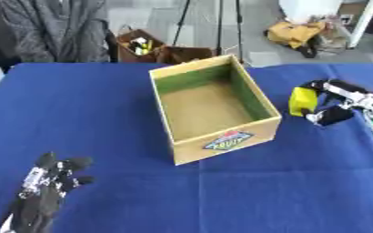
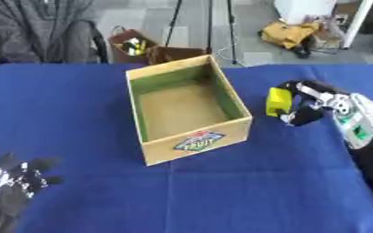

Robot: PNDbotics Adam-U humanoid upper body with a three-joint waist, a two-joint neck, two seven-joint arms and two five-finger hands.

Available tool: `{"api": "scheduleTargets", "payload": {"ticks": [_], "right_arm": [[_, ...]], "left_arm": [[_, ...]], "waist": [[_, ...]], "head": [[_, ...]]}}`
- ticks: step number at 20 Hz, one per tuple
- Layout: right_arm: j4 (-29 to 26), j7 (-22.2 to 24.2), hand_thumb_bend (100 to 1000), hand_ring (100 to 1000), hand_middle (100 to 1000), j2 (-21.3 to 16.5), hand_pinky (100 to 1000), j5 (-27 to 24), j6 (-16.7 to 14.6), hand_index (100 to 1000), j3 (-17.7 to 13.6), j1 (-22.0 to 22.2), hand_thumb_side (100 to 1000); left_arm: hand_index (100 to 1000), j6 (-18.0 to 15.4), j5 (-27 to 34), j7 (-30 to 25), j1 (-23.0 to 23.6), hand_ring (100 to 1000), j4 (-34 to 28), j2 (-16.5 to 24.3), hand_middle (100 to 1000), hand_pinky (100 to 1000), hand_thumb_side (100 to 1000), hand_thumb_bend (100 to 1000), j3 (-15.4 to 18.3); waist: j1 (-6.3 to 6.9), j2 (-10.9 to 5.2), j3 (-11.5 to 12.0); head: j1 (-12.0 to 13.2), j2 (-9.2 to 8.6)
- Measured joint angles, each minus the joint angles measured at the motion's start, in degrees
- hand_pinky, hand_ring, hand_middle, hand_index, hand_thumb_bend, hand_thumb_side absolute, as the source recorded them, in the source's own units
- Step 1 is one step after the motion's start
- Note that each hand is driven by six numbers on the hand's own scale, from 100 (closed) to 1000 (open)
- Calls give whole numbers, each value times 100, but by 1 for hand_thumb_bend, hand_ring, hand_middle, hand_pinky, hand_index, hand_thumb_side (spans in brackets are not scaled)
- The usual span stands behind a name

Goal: Pick up objects on the table and place them in the box.

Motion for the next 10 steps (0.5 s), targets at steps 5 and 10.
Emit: {"api": "scheduleTargets", "payload": {"ticks": [5, 10], "right_arm": [[-18, -409, 100, 699, 250, 1, 536, -91, 26, 293, 3, 64, 242], [-148, -682, 100, 682, 226, 1, 511, -194, 27, 252, 6, 76, 246]], "left_arm": [[652, 0, 0, 0, -2, 914, 0, 0, 696, 736, 1000, 280, 0], [652, 0, 0, 0, -4, 914, 0, 0, 696, 736, 1000, 282, 0]], "waist": [[1, 2, -47], [-31, 0, -88]], "head": [[13, 10], [25, 16]]}}
